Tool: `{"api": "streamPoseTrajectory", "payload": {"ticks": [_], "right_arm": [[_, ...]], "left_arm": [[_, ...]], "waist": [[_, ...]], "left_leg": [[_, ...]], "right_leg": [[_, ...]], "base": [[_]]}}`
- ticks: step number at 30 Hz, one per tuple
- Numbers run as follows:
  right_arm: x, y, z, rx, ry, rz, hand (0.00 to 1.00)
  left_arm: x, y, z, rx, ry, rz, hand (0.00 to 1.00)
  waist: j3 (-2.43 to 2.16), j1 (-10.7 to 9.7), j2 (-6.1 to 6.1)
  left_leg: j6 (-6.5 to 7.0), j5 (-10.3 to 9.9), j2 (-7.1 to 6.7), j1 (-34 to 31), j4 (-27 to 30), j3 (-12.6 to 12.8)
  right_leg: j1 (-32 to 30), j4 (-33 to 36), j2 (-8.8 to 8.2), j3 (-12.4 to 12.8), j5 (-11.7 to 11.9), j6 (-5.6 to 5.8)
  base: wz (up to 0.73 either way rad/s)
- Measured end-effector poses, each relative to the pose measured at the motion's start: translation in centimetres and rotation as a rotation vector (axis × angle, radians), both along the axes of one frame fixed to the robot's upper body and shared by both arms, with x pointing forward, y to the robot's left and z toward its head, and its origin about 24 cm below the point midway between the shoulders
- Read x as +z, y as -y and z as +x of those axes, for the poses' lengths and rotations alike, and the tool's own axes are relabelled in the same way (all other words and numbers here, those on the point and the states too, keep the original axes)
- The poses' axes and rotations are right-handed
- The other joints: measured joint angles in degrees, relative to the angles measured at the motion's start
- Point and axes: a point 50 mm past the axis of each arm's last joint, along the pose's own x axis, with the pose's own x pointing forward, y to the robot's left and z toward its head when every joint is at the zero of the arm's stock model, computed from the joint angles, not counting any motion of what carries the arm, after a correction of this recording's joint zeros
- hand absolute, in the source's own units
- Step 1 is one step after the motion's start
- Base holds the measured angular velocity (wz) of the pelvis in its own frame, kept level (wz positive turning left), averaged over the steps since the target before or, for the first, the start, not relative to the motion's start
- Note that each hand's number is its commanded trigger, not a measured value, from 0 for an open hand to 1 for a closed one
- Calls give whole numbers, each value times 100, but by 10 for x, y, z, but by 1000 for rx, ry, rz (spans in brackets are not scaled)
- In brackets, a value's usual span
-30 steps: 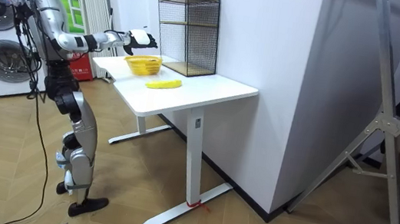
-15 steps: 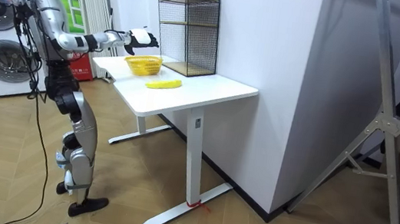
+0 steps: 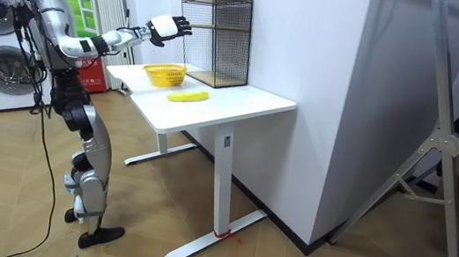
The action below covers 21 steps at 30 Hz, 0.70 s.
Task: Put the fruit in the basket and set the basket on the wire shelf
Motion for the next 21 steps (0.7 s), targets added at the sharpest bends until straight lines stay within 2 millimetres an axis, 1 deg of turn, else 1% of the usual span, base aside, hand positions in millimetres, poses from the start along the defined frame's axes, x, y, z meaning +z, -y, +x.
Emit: {"api": "streamPoseTrajectory", "payload": {"ticks": [2,3,6,9,11,12,14,15,17,18,20,21], "right_arm": [[4,12,-1,-75,36,30,0],[5,15,-2,-91,44,34,0],[11,32,-4,-179,84,49,0],[11,46,-5,-234,81,44,0],[3,57,-5,-288,50,53,0],[-1,60,-4,-297,34,58,0],[-18,67,-3,-330,-50,73,0],[-23,68,-3,-338,-70,75,0],[-41,76,-3,-377,-164,80,0],[-45,78,-3,-386,-184,80,0],[-55,81,-4,-410,-241,85,0],[-56,82,-5,-414,-249,85,0]], "left_arm": [[0,0,-2,16,5,5,0],[0,1,-4,20,2,7,0],[-1,4,-7,41,-4,2,0],[-1,2,-6,59,1,4,0],[0,-1,-7,72,-1,13,0],[0,-2,-7,76,-2,16,0],[1,-3,-8,83,-9,20,0],[1,-3,-8,84,-11,21,0],[1,-4,-9,91,-23,28,0],[1,-4,-9,92,-23,30,0],[2,-5,-7,99,-21,36,0],[2,-5,-7,100,-22,38,0]], "waist": [[-12,-66,2],[-22,-75,-9],[-22,-120,-19],[-24,-143,-53],[-24,-139,-87],[-25,-141,-97],[-17,-133,-138],[-19,-132,-146],[-30,-133,-194],[-27,-128,-204],[-5,-125,-240],[-3,-123,-244]], "left_leg": [[1,0,-2,-10,-1,1],[1,1,-2,-16,-1,1],[2,2,0,0,-3,5],[2,2,2,1,-5,5],[2,2,2,2,-6,6],[2,2,2,3,-5,7],[2,2,2,9,-6,12],[2,2,2,11,-6,12],[2,2,3,15,-6,10],[2,2,3,14,-6,10],[2,2,3,13,-6,11],[2,2,2,13,-6,11]], "right_leg": [[-10,-2,-1,0,-1,1],[-14,-4,-2,-2,-1,1],[-17,-6,1,2,-1,1],[-24,-17,3,-4,-1,1],[-26,-18,3,-2,-1,1],[-26,-18,3,-2,-1,1],[-27,-17,2,-3,-1,1],[-26,-17,3,-3,-1,1],[-25,-17,4,-7,-1,1],[-27,-16,3,-8,-1,1],[-29,-16,2,-8,-1,1],[-29,-16,2,-7,-1,0]], "base": [[0],[0],[0],[0],[0],[0],[0],[0],[0],[0],[0],[0]]}}
